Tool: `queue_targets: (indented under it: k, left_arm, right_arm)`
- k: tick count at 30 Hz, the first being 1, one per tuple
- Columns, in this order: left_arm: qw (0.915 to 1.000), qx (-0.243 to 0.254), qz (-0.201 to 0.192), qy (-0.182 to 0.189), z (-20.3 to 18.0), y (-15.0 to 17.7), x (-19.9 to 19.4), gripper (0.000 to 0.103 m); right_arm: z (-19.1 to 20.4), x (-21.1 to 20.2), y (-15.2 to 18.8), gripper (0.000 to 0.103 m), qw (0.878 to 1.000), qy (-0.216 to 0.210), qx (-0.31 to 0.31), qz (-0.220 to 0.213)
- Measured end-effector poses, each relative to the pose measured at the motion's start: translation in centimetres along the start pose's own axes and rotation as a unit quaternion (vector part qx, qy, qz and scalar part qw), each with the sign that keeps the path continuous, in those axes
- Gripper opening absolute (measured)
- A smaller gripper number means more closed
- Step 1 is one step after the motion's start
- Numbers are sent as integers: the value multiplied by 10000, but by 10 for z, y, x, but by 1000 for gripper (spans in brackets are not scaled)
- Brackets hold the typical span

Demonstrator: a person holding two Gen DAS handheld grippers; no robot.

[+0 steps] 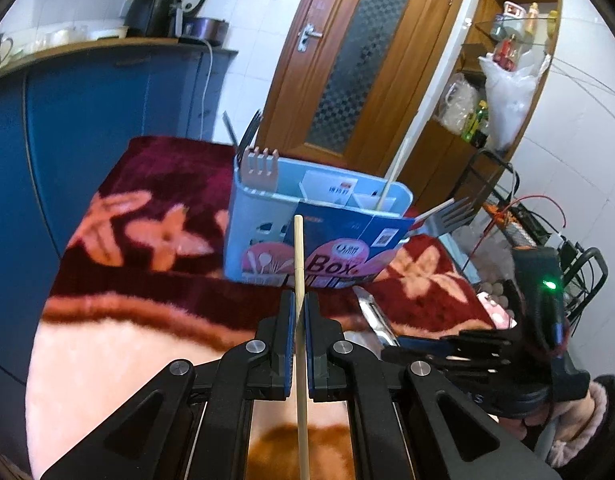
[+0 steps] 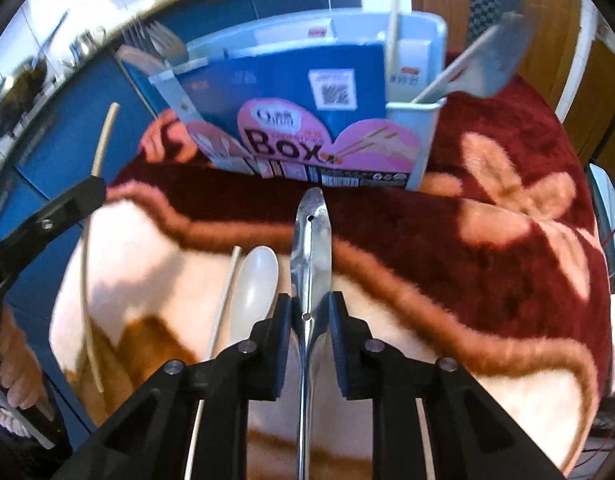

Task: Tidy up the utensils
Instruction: 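Lift the chopstick and the silver tongs up over the caddy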

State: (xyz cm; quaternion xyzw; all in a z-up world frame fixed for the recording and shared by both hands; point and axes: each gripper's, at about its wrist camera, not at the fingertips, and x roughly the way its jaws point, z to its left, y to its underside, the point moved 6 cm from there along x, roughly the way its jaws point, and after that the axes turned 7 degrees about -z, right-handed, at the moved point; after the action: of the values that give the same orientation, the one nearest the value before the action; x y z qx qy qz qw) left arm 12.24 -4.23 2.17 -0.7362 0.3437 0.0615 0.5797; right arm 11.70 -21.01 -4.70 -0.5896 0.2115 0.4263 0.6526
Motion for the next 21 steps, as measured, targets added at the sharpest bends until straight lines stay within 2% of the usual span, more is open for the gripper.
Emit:
queue_targets:
  k: [6, 12, 21]
  left_arm:
    - [9994, 47, -335, 84, -11, -15, -5, 4]
    - [9976, 232, -647, 91, -26, -37, -6, 4]
    - [9910, 196, -1325, 32, -39, -91, 4, 4]
  right_arm:
    - [1, -47, -3, 21, 9935, -217, 34, -1116]
    - [6, -84, -21, 21, 9757, -191, -16, -2185]
    - [3, -102, -64, 21, 9523, -196, 74, -3045]
